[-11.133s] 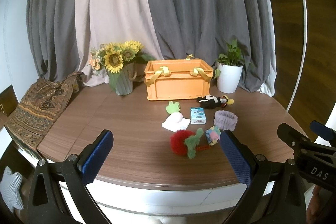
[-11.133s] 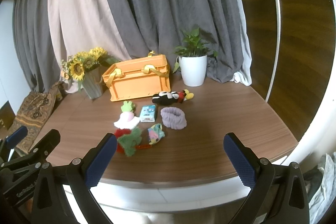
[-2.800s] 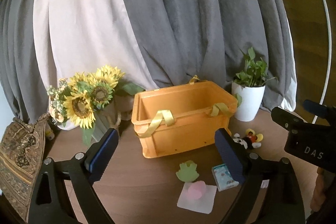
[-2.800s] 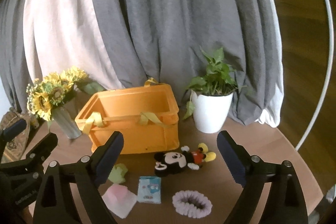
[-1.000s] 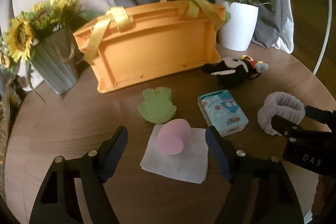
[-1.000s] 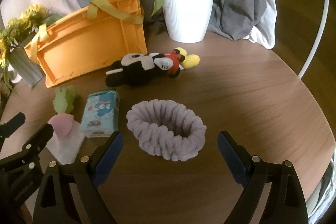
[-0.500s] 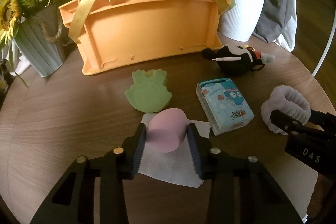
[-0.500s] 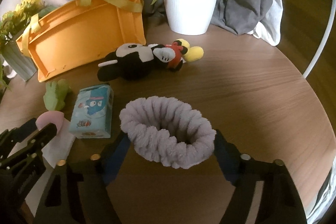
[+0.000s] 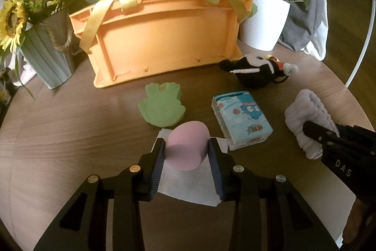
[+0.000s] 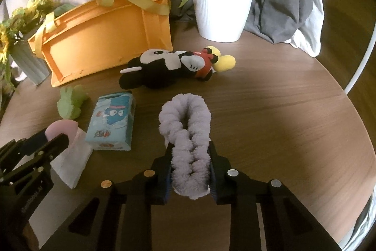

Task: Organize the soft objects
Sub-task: 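Grasp the pink sponge with the left tool while the right tool grasps the lavender headband, then lift the pink sponge and lavender headband and carry them over the crate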

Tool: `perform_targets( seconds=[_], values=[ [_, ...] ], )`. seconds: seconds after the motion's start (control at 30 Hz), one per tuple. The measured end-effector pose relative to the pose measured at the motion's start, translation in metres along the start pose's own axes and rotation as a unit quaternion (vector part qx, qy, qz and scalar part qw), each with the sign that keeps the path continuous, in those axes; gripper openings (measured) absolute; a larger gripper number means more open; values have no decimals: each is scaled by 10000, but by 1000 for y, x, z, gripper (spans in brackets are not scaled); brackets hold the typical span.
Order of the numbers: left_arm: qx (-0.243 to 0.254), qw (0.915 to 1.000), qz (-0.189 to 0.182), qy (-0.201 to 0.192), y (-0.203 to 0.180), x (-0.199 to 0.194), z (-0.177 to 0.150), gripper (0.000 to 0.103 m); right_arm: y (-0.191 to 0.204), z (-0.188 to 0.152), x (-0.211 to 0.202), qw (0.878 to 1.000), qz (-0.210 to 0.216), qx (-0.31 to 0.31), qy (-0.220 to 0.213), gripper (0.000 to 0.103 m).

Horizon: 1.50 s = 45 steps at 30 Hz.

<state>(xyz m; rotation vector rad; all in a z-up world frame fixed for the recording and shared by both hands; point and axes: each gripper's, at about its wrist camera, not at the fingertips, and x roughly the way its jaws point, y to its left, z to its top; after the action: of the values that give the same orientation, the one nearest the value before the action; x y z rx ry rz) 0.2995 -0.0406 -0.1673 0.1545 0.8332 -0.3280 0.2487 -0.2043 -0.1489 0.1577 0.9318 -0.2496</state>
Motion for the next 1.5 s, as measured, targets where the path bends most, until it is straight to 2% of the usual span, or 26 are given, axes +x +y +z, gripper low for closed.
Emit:
perform_targets(
  seconds=[0.6, 1.03, 1.5],
  values=[
    [-387, 9984, -98, -406, 2, -50, 17, 37, 4, 16, -41, 9981, 391, -136, -446, 25],
    [-458, 9939, -9, -1004, 6, -94, 41, 37, 10, 41, -82, 9924, 690, -226, -996, 25],
    [-539, 9849, 206, -1633, 13, -127, 69, 37, 20, 73, -113, 9817, 970, -341, -1605, 25]
  ],
)
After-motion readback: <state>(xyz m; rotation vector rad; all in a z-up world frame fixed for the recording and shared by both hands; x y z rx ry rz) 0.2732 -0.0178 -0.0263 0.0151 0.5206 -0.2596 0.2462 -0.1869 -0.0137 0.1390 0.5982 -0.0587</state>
